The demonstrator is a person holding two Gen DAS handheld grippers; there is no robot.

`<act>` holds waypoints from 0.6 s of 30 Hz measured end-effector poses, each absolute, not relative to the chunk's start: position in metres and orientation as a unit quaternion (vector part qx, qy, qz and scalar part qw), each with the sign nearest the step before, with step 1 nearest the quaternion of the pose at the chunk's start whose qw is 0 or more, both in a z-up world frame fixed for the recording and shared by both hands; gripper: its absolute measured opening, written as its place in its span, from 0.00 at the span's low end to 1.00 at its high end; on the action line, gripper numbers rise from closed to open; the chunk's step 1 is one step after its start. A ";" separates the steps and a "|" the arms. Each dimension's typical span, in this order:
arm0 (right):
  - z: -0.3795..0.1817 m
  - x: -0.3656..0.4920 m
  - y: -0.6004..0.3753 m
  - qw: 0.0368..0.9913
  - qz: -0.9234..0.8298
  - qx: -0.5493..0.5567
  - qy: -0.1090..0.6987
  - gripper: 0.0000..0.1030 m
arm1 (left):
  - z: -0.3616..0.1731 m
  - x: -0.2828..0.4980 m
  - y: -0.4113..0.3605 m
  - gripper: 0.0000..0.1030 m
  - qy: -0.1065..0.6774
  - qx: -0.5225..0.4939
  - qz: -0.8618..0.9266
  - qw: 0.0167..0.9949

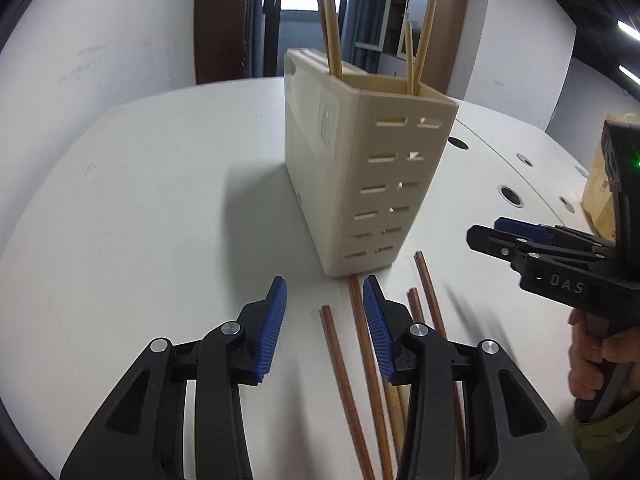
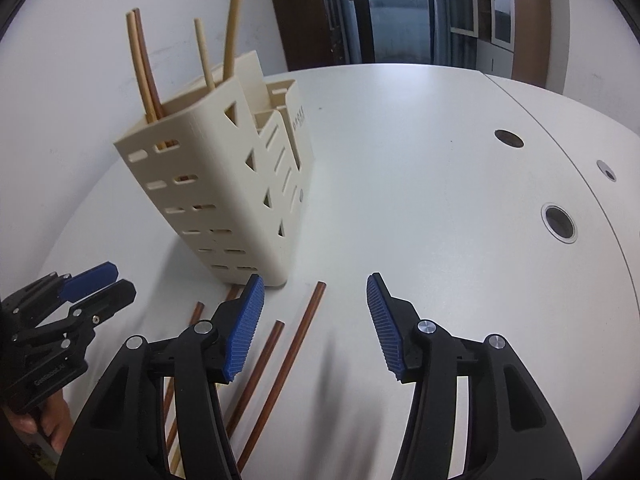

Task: Organize utensils
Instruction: 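Move both open tools down to the chopsticks lying before the holder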

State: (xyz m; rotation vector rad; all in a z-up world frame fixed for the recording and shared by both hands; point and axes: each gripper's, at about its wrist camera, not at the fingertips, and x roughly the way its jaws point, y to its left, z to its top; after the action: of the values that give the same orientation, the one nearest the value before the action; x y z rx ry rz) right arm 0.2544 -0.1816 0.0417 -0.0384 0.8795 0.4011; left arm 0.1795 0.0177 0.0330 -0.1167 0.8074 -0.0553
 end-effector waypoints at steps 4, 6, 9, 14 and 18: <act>0.032 0.262 -0.180 0.879 0.183 -0.017 0.441 0.52 | 0.022 0.184 0.021 0.39 0.417 -0.059 -0.036 0.906; 0.027 0.265 -0.179 0.874 0.182 -0.015 0.451 0.52 | 0.015 0.187 0.021 0.39 0.433 -0.061 -0.042 0.898; 0.020 0.269 -0.177 0.867 0.182 -0.009 0.463 0.52 | 0.010 0.191 0.019 0.39 0.447 -0.053 -0.041 0.892; 0.011 0.273 -0.171 0.861 0.180 -0.011 0.476 0.52 | -0.001 0.195 0.015 0.39 0.466 -0.045 -0.042 0.883; 0.005 0.276 -0.166 0.857 0.175 -0.014 0.484 0.52 | -0.007 0.197 0.012 0.39 0.475 -0.037 -0.044 0.878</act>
State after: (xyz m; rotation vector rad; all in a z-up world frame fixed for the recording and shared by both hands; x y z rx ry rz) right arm 0.2756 -0.1660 0.0051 -0.0292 1.0165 0.3685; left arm 0.1971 0.0118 -0.0074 -0.0763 0.9903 -0.0914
